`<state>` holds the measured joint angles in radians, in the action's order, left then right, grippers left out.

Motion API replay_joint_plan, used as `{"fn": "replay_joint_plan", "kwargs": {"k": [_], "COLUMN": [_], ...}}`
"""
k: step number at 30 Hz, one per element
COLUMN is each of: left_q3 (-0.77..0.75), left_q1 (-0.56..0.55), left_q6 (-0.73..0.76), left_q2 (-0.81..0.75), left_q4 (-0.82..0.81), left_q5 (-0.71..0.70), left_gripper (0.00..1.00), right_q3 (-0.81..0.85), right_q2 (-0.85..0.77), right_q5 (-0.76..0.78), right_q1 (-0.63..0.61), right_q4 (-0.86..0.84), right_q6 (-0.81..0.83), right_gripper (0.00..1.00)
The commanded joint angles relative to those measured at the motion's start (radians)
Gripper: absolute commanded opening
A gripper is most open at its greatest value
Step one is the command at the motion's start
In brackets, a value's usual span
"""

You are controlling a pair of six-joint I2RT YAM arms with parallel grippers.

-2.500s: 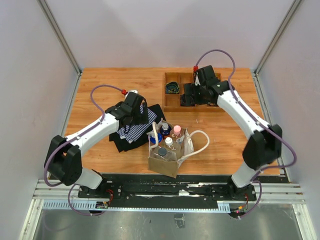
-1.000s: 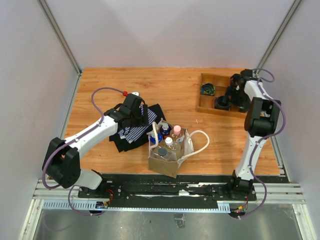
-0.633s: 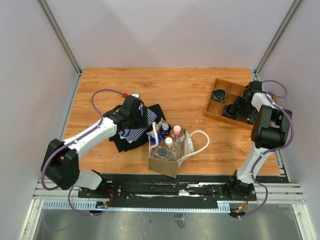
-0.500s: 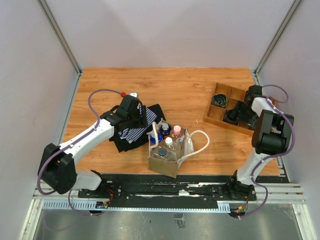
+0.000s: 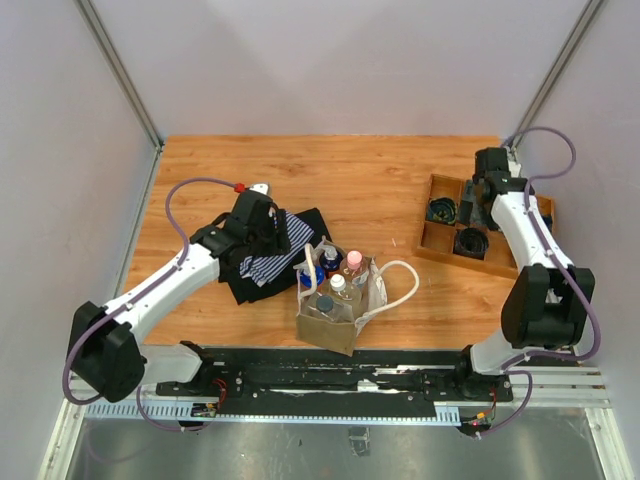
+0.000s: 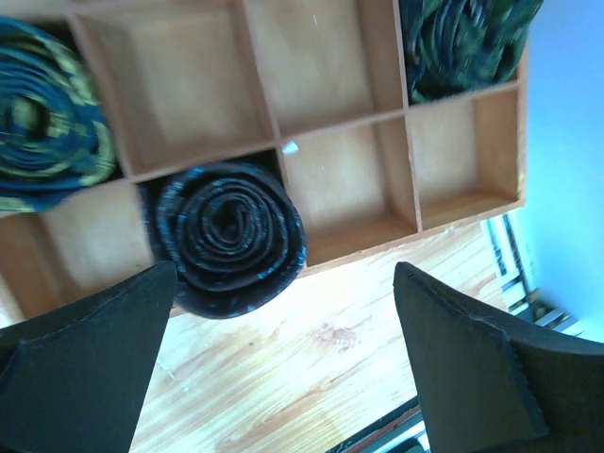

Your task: Take the personal care products out of the canvas bag

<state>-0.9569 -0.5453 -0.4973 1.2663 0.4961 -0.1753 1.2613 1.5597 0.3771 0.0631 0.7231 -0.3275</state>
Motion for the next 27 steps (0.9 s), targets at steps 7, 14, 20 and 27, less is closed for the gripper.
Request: {"fn": "replay_joint_plan", "kwargs": {"k": [7, 14, 20, 27], "left_q3": [0.028, 0.041, 0.042, 0.041], "left_q1": [0.003, 0.004, 0.003, 0.004], "left_q6": [-0.009, -0.009, -0.015, -0.024], "left_q2": [-0.041, -0.063, -0.064, -0.065], "left_q4": [-0.003, 0.001, -0.016, -0.023], "left_q5": [0.008, 0.014, 0.030, 0.039], "left_gripper": [0.68, 0.68, 0.68, 0.68], "right_q3": [0.125, 0.051, -0.014, -0.025], "right_q2": [-0.028, -0.003, -0.003, 0.158], "right_q5": [-0.116, -0.500, -0.582, -0.609], "right_q1": [-0.204, -0.293, -0.307, -0.306], "right_q4": [0.115, 0.157, 0.159, 0.098], "right_q6": [0.065, 0.119, 0.120, 0.104], "right_gripper": [0.98, 0.99, 0.98, 0.98]}}
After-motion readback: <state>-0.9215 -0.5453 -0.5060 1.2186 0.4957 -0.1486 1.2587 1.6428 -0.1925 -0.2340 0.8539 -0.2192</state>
